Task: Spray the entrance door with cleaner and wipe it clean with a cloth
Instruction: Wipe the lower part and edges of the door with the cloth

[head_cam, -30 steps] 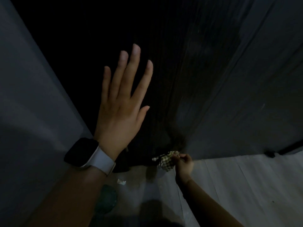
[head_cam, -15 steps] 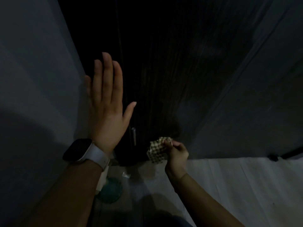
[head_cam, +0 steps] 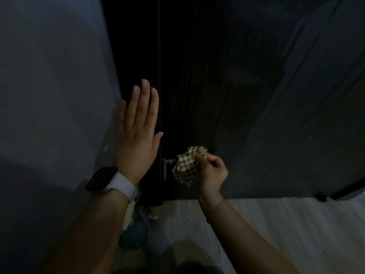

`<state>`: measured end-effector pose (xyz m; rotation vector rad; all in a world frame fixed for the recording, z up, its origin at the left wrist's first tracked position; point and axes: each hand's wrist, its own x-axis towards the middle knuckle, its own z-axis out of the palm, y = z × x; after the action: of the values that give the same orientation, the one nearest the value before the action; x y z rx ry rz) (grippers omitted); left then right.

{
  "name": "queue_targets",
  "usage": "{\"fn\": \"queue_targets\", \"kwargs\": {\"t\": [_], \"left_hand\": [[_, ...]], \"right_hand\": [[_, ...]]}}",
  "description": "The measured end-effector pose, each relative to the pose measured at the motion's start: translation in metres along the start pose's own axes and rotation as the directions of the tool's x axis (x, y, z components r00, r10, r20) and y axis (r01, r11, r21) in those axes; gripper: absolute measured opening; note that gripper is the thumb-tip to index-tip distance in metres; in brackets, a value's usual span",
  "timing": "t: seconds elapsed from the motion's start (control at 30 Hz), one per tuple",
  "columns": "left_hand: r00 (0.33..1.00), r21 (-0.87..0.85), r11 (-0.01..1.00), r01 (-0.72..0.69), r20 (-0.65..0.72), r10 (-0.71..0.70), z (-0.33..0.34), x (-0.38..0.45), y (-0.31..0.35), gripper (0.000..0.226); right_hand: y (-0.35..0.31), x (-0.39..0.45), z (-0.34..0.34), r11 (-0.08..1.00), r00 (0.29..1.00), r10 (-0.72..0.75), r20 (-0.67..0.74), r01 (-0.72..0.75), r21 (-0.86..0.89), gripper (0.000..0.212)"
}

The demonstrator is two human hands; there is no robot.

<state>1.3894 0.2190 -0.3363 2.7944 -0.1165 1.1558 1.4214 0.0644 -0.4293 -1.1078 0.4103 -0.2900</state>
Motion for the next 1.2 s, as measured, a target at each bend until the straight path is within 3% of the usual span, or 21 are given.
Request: {"fn": "queue_targets", "kwargs": {"t": [0.1,0.2,0.27,0.37,0.5,0.63,0.73,0.83,0.9,1.0,1.07,1.2], "left_hand": [[1.0,0.033,0.999,0.004,-0.023,-0.003,0.002,0.0,-0.001,0.099],[1.0,0.042,0.999,-0.002,-0.025,0.003,0.002,0.001,-0.003,0.1],[1.0,0.047,0.999,-0.005,-0.026,0.006,0.002,0.0,-0.003,0.099],[0.999,0.051,0.999,-0.006,-0.034,0.008,0.001,0.0,-0.003,0.098],[0.999,0.067,0.998,-0.005,-0.033,0.007,0.001,0.001,-0.001,0.098],[1.0,0.047,0.999,0.002,-0.024,-0.001,-0.001,0.0,-0.002,0.099],[1.0,0.032,0.999,0.0,-0.009,0.0,-0.001,0.002,-0.002,0.099],[1.0,0.005,1.0,0.012,0.001,-0.012,0.001,0.002,-0.002,0.102],[1.0,0.002,1.0,0.017,0.01,-0.018,0.003,0.002,-0.001,0.104],[1.0,0.016,1.0,0.027,0.001,-0.027,0.006,0.001,0.002,0.106],[1.0,0.019,0.999,0.029,-0.001,-0.029,0.006,0.0,0.002,0.107],[1.0,0.004,1.0,0.013,0.008,-0.014,0.0,0.0,0.0,0.097]], "right_hand": [[0.046,-0.002,-0.015,0.978,0.995,0.063,-0.071,-0.076,-0.192,0.022],[0.072,-0.002,-0.026,0.946,0.978,0.15,-0.144,-0.185,-0.265,0.018],[0.073,-0.002,-0.026,0.949,0.974,0.163,-0.157,-0.198,-0.244,0.017],[0.045,-0.002,-0.011,0.979,0.995,0.059,-0.083,-0.074,-0.191,0.017],[0.009,0.001,0.005,0.978,0.986,0.163,0.02,-0.164,0.128,0.016],[0.025,-0.001,-0.01,0.986,0.985,0.165,-0.041,-0.166,-0.014,0.021],[0.03,-0.001,-0.015,0.982,0.989,0.13,-0.075,-0.139,-0.132,0.022],[-0.002,0.005,-0.01,0.998,0.997,0.056,-0.045,-0.058,-0.031,0.019],[-0.036,0.013,-0.011,0.997,0.997,-0.073,-0.004,0.073,0.033,0.017],[-0.058,0.03,-0.022,0.982,0.982,-0.186,0.023,0.185,0.031,0.016],[-0.042,0.035,-0.034,0.992,0.992,-0.121,-0.015,0.121,-0.025,0.021],[0.007,0.035,-0.068,0.969,0.968,0.231,-0.103,-0.238,-0.066,0.019]]}}
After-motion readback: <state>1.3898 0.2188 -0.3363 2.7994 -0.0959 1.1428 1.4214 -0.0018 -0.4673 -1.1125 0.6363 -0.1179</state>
